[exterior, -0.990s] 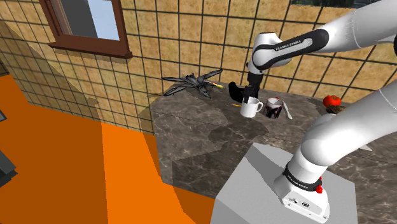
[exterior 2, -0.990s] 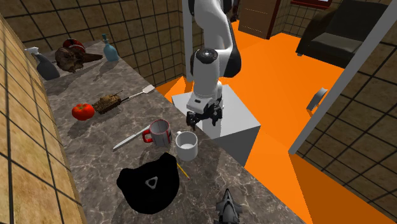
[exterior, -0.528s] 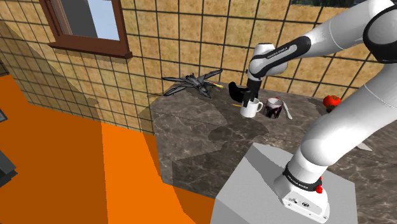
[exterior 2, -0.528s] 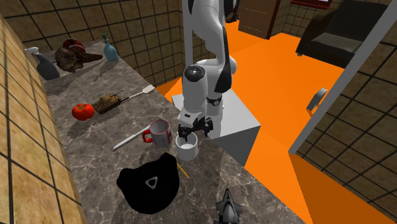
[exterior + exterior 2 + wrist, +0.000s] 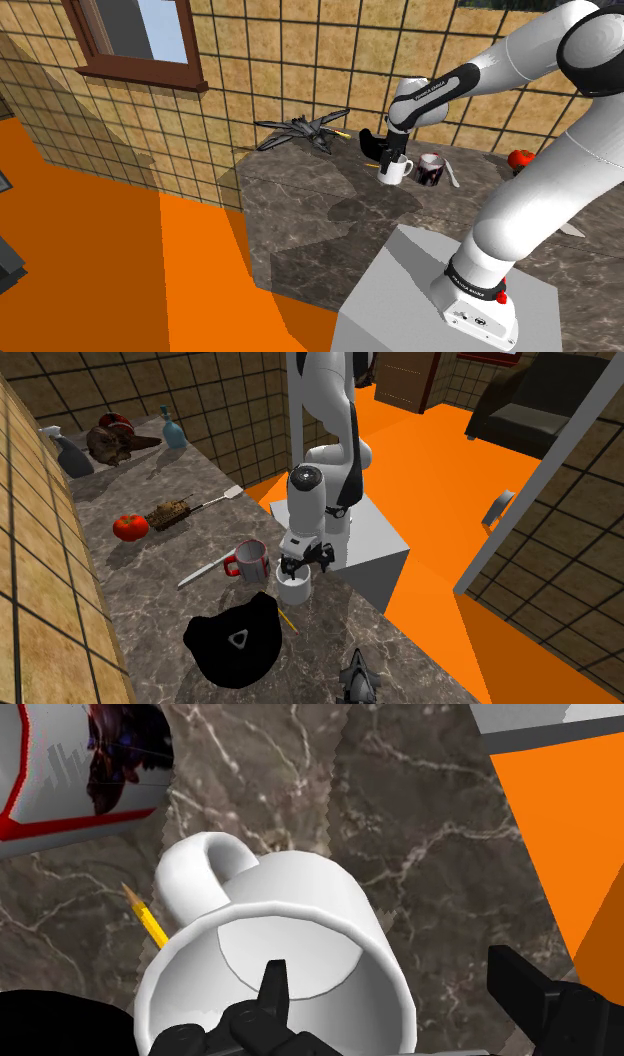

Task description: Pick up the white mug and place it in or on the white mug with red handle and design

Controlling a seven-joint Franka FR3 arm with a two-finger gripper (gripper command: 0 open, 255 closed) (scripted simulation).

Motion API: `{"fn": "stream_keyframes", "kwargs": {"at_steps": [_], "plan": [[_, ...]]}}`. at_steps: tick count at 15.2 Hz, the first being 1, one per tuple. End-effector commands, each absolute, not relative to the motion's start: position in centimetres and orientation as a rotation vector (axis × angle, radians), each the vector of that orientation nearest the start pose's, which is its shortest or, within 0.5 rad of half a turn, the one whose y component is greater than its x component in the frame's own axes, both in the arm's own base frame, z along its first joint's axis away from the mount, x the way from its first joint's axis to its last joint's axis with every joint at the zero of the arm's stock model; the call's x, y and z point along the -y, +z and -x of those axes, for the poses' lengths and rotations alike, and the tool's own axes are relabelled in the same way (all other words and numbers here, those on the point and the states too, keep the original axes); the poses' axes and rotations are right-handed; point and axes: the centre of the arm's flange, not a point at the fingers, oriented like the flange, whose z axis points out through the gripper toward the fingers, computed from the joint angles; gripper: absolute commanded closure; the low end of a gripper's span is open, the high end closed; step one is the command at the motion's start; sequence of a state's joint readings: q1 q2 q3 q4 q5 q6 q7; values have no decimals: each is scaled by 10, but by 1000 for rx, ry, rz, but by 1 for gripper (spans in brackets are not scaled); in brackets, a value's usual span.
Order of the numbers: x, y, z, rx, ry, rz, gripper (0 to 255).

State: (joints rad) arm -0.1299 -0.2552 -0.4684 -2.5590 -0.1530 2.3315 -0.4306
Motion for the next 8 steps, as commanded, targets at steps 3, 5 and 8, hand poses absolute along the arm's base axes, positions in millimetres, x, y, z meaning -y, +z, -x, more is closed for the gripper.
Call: {"fn": "stream_keyframes", "kwargs": {"at_steps": [3,5,8], "plan": [[242,348,-358,-78,-13,3141,0],[242,348,-358,-78,-13,3141,255],[242,348,-358,-78,-13,3141,255]]}}
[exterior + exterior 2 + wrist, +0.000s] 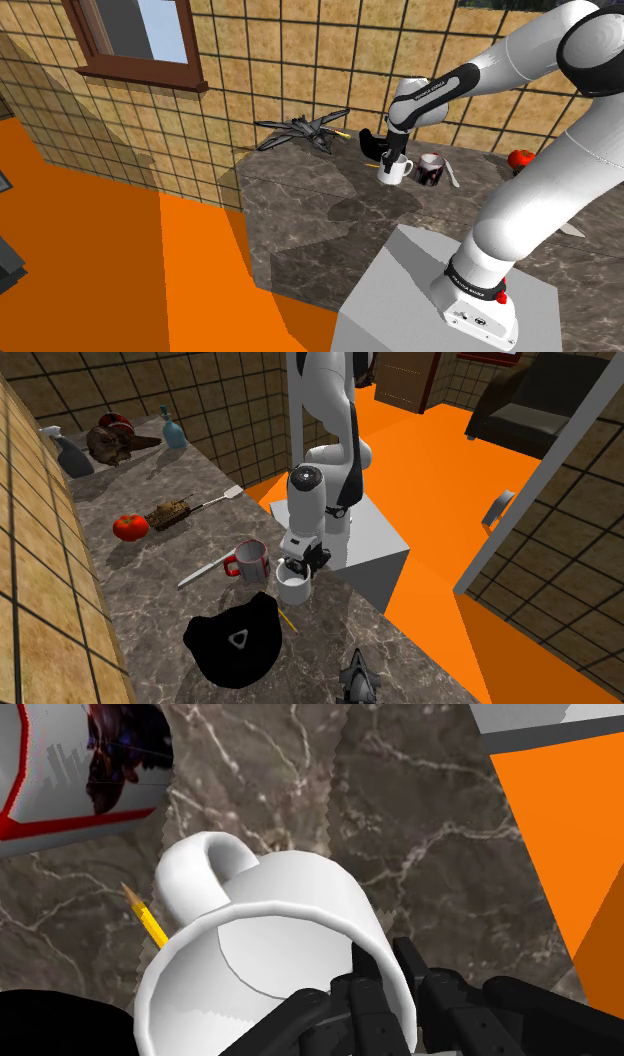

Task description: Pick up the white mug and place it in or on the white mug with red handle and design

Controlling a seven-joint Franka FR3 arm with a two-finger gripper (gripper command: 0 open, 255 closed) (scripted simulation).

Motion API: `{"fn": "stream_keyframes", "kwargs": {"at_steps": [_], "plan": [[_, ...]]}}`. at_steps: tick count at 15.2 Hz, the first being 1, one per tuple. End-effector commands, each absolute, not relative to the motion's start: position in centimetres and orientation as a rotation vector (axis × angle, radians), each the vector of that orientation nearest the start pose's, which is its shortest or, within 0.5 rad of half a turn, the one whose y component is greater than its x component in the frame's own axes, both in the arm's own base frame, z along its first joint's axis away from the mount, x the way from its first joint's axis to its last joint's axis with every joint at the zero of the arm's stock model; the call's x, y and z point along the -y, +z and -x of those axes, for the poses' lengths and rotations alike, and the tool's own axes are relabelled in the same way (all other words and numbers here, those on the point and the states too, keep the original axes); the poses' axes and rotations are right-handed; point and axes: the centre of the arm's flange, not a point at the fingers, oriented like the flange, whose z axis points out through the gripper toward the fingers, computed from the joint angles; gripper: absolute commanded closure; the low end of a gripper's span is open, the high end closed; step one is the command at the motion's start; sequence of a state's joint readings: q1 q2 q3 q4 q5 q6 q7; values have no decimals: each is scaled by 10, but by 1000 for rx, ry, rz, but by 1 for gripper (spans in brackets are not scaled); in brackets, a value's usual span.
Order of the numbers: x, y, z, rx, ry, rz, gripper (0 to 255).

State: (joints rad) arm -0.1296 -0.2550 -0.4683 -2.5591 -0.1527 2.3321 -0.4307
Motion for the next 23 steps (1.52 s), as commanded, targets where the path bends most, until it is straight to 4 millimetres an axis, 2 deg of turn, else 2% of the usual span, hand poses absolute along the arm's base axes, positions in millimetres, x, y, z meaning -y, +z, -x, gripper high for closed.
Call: {"fn": "stream_keyframes", "kwargs": {"at_steps": [1,6,23], "plan": [[242,348,-358,-78,-13,3141,255],[242,348,-358,-78,-13,3141,255],[242,437,-358,-78,-13,3141,255]]}}
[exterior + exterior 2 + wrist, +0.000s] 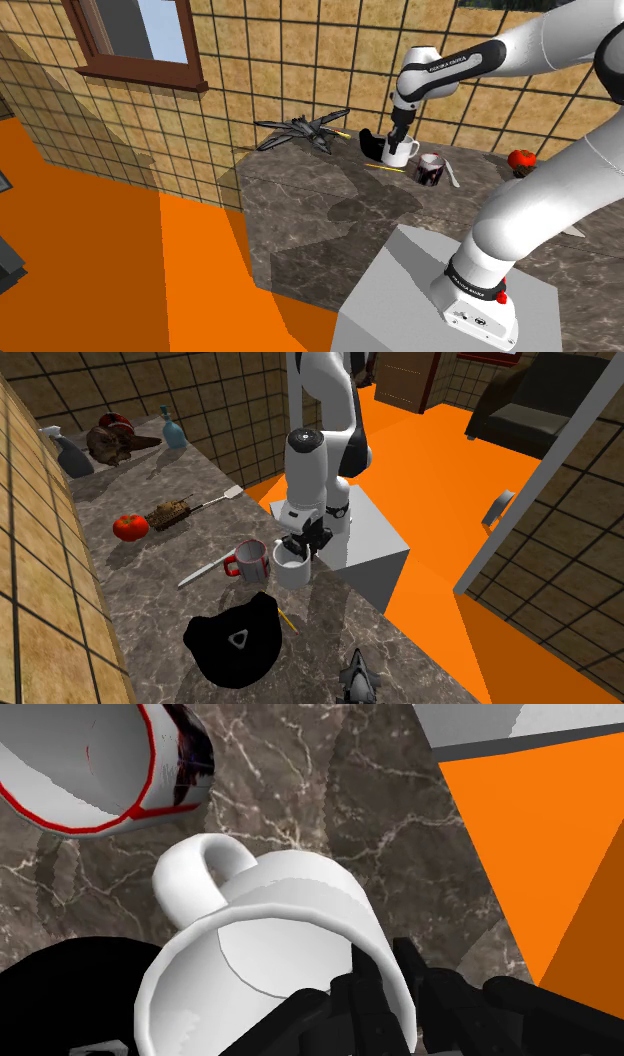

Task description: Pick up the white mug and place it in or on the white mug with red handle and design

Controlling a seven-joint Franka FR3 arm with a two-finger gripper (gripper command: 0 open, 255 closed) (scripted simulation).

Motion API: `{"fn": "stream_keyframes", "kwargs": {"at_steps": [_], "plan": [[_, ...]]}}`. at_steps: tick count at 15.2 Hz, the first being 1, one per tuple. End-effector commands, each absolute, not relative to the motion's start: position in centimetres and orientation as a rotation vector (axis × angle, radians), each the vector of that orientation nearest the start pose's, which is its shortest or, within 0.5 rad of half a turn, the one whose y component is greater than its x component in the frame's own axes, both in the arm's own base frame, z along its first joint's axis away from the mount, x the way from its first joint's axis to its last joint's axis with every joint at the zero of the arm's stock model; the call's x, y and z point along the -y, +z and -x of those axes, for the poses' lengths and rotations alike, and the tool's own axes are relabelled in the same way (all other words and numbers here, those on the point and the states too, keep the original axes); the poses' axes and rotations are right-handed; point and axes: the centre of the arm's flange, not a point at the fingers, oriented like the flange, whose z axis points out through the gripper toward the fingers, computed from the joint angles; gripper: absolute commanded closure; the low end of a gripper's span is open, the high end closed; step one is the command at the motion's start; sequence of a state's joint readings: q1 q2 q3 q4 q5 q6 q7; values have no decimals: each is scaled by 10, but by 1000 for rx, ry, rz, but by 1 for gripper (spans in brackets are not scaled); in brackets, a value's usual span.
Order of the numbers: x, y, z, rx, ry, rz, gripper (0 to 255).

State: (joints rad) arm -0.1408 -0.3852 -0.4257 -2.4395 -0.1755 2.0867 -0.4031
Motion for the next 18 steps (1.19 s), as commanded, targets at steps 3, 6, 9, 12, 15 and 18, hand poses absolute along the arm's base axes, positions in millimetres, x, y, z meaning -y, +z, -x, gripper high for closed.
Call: {"fn": "stream_keyframes", "kwargs": {"at_steps": [3,6,9,12,15,18], "plan": [[242,453,-358,-78,-13,3141,255],[242,469,-358,-78,-13,3141,255],[242,485,-358,-78,-13,3141,255],[242,501,-358,-78,-13,3141,255],[242,517,-358,-78,-13,3141,255],[260,522,-339,-78,-13,3141,255]]}}
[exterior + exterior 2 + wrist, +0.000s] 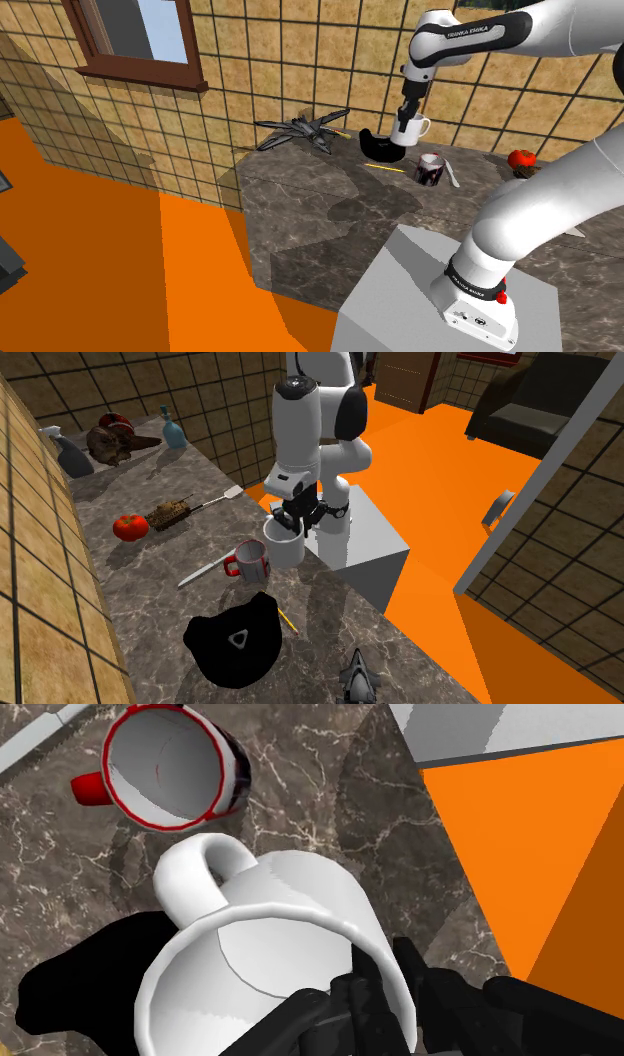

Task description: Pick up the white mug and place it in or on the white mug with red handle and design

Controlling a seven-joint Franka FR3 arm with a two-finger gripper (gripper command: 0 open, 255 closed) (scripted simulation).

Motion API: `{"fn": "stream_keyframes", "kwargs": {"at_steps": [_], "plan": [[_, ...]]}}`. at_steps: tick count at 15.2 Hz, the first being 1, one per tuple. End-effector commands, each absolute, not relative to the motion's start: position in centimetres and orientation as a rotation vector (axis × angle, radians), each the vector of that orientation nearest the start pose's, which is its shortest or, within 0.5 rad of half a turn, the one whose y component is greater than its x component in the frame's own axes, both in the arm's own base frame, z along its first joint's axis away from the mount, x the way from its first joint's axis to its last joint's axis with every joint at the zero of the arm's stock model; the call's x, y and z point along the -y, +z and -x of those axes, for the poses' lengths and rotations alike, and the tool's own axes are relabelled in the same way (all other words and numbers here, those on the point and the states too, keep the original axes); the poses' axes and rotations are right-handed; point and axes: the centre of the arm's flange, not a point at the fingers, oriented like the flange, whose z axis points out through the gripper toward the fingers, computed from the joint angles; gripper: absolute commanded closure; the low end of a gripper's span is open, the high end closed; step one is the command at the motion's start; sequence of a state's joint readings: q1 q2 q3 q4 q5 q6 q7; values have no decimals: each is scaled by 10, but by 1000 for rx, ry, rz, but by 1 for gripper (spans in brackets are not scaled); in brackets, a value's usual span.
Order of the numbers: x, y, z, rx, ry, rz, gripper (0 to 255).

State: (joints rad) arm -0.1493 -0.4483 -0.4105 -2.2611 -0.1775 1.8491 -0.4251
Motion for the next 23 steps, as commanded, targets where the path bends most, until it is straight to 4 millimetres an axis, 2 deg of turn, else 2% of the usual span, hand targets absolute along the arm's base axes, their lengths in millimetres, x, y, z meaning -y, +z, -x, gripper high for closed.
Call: {"fn": "stream_keyframes", "kwargs": {"at_steps": [1,12,23], "plan": [[270,524,-330,-78,-13,3141,255],[369,541,-228,-78,-13,3141,255],[369,483,-228,-78,-13,3141,255]]}}
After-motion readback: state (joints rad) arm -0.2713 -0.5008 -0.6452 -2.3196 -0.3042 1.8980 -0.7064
